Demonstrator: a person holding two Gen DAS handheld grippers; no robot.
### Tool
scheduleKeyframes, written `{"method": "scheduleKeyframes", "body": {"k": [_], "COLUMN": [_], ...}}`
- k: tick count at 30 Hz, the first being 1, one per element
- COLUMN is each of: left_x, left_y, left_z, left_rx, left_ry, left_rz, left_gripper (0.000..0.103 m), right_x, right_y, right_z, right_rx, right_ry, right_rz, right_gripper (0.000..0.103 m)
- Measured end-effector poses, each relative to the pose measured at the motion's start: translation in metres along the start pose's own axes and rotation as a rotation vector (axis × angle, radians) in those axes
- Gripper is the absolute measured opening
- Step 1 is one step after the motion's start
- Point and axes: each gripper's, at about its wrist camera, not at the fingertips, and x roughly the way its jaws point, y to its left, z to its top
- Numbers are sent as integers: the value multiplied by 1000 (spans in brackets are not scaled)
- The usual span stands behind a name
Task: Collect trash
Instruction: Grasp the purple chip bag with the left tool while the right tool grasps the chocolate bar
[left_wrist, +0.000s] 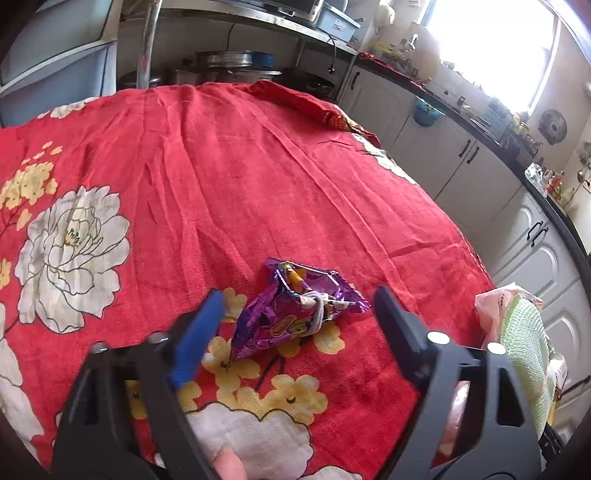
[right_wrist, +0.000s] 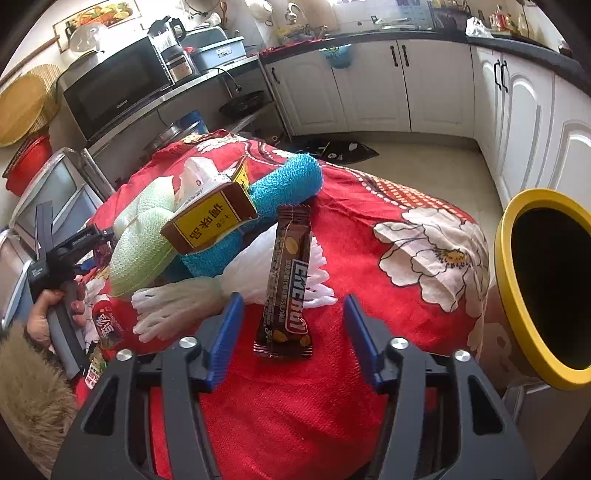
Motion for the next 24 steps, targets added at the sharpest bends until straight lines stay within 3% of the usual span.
{"method": "scheduleKeyframes", "body": {"k": [4,5,10,24], "left_x": [-1,-1,-4,-29], "left_y": [-2,-3,-9,-17], "left_z": [-2,-3,-10,-28], "left_rx": [13,18,40,62], "left_ry": [7,10,24,18], "left_rz": [-9,-11,-38,-77], "left_gripper": [40,26,21,17], "right_x": [2,2,0,-14], "right_y": [-1,-1,-2,-17], "right_z": [-1,-1,-5,-21], "right_rx": [7,6,8,29], "right_ry": [16,19,28,52], "right_rz": [19,22,28,16], "right_gripper": [36,34,28,30]}}
